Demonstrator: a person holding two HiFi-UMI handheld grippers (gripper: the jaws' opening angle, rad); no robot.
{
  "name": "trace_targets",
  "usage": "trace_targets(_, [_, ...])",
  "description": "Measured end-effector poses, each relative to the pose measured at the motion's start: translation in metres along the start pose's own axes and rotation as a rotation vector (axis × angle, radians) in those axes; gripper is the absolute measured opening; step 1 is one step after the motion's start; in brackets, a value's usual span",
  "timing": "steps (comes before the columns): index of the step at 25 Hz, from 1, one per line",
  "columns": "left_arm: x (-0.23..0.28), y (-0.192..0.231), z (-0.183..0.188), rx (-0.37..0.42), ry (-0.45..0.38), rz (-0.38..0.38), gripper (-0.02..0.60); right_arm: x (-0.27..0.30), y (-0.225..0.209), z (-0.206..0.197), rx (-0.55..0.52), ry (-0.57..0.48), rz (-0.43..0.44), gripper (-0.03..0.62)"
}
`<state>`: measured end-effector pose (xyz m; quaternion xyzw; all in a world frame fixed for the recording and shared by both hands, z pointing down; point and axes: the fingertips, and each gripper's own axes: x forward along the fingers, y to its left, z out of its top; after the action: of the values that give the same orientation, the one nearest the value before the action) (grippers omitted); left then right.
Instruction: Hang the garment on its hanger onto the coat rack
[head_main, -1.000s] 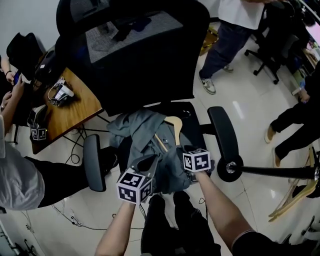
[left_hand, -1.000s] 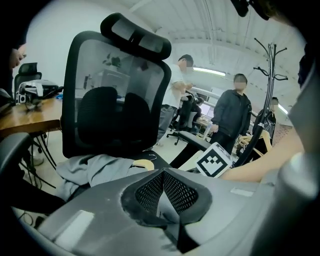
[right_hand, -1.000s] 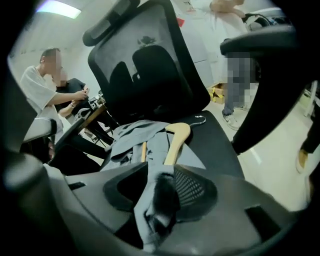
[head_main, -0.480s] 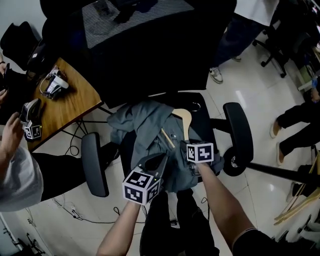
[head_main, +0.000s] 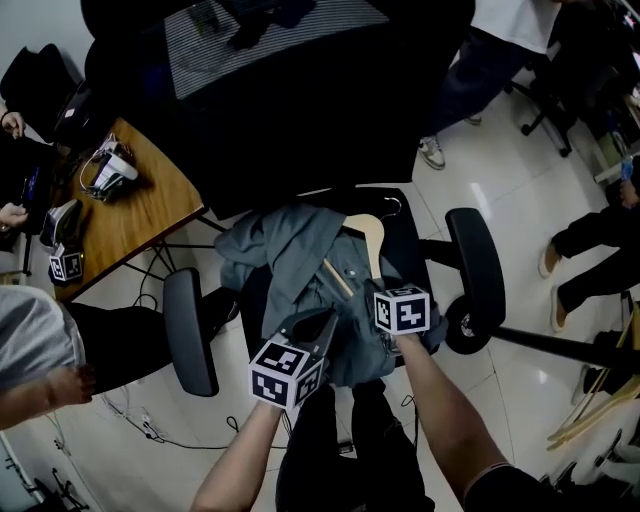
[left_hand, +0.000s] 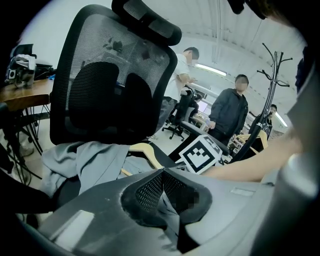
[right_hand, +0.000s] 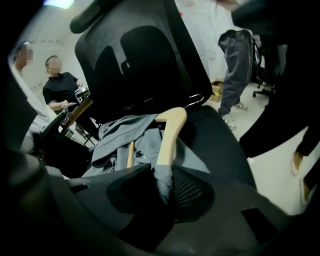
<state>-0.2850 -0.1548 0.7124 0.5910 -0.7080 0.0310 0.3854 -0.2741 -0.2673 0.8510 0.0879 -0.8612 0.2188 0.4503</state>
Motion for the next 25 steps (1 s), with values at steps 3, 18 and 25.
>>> trace_targets(3, [-0.002,0.000,0.005,0.006,-0.009,0.000,-0.012,-0.025,0.006,0.022,-0.079,-0.111,-0.043,0.140])
trace_targets(18, [-0.027,-0.005,0.029,0.021,-0.069,-0.005,-0.012,-0.044,0.059,0.034,-0.234,-0.050,0.075,0.100])
trace_targets(25, [-0.042,0.018,0.015,-0.008,-0.050,0.034,-0.012,-0.017,0.066,0.015,-0.224,0.007,0.094,0.098])
